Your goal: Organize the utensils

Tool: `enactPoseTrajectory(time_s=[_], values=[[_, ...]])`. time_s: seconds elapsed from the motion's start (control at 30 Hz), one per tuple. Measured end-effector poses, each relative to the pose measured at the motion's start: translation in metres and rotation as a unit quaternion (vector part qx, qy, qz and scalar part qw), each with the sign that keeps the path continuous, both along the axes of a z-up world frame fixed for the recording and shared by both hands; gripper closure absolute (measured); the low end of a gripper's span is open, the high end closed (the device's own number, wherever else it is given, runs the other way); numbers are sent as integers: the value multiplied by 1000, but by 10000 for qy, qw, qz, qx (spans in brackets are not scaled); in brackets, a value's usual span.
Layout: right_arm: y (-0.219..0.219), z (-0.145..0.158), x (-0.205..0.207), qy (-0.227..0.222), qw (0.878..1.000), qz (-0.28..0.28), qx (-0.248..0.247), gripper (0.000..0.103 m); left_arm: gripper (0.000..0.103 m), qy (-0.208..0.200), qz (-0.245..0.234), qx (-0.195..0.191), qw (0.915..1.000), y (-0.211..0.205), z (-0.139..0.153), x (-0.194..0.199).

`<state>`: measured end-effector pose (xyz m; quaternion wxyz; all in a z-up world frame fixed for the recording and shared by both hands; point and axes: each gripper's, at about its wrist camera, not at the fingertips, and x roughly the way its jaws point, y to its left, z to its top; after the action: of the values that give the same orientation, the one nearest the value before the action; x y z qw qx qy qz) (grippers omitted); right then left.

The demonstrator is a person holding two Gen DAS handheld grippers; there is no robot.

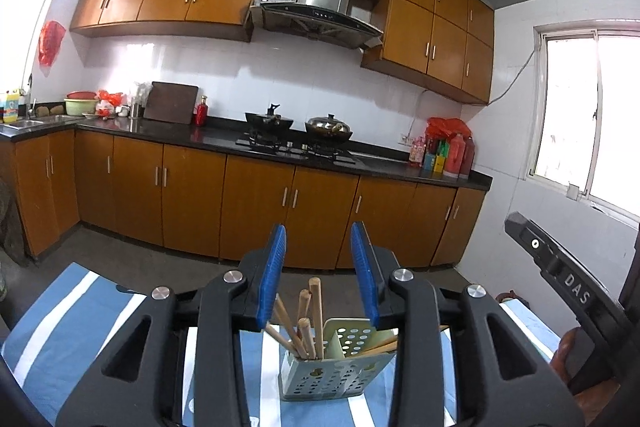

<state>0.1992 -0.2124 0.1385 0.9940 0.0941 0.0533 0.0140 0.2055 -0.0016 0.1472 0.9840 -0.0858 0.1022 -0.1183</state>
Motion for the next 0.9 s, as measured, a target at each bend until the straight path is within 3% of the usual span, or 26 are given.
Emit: enactPoseTrajectory(time_s=[0.53, 0.63, 0.8, 0.9], values=[[-1, -3, -57, 79, 9998, -124, -149, 51, 52, 188, 329, 161, 9992, 25, 3, -35], [-1, -5, -71, 106, 9998, -114, -132, 39, 41, 206, 325, 199, 9991, 29, 2, -46], [4, -8, -97, 78, 9998, -87, -146, 6, 7, 90, 363, 363, 9986, 33, 0, -74], [11, -9, -116, 33, 9997, -106, -239, 4, 2, 12, 416, 573, 9975, 34, -2, -92]])
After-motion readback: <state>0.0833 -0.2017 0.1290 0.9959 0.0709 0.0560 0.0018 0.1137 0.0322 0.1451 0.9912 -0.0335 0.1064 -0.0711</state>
